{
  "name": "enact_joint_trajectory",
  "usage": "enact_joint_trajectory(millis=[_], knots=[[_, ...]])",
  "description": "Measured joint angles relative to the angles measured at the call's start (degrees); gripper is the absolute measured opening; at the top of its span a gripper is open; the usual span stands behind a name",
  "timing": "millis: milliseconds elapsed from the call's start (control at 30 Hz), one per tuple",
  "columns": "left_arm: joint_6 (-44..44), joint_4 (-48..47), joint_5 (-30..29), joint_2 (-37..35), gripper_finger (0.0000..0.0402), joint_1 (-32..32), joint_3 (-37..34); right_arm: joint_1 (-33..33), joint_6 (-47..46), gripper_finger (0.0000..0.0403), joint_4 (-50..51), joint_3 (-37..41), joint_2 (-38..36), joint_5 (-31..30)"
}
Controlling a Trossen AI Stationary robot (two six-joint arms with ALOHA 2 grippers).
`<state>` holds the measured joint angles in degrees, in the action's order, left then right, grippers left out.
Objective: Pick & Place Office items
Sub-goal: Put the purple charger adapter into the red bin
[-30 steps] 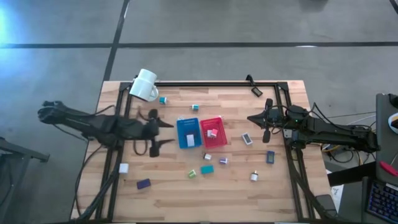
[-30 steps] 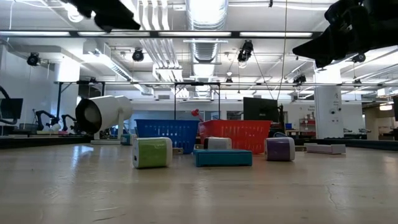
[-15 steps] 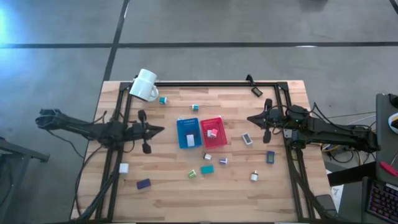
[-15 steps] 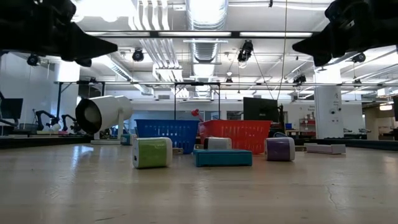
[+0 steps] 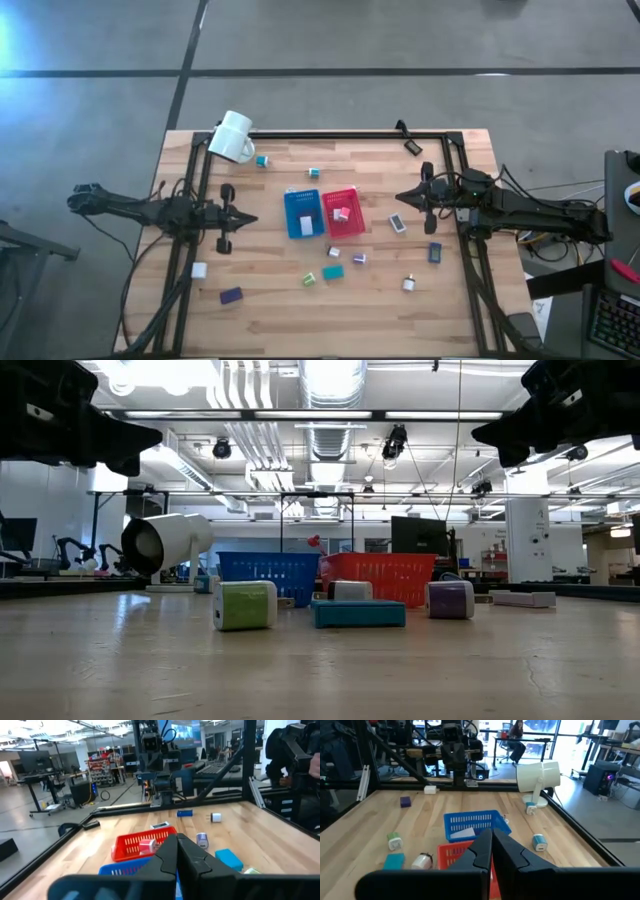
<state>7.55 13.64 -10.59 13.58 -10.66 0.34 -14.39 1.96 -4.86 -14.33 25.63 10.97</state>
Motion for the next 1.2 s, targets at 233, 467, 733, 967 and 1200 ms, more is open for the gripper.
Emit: enact_joint_trajectory(millis=[233, 467, 733, 967, 1200], knots=[[-0.5, -0.5, 0.0, 0.1, 0.0005, 0.0, 0.0, 0.0, -1.3, 0.0008, 0.0, 0.4, 0.1, 0.0], [-0.5, 0.1, -0.6, 0.0, 0.0017, 0.0, 0.0, 1.2, 0.2, 0.0008, 0.2, -0.5, 2.5, 2.1], [-0.4, 2.4, -1.2, 0.0, 0.0018, 0.0, 0.0, 9.0, 5.0, 0.0008, 7.9, -9.7, 12.0, -10.6], [0.2, 2.4, -1.3, 0.0, 0.0015, 0.0, 0.2, 15.5, 2.4, 0.0008, 22.3, -21.7, 22.6, -14.6], [0.2, 2.4, -1.4, 0.0, 0.0014, 0.0, 0.2, 20.0, -5.6, 0.0038, 27.0, -26.6, 33.0, -13.7]])
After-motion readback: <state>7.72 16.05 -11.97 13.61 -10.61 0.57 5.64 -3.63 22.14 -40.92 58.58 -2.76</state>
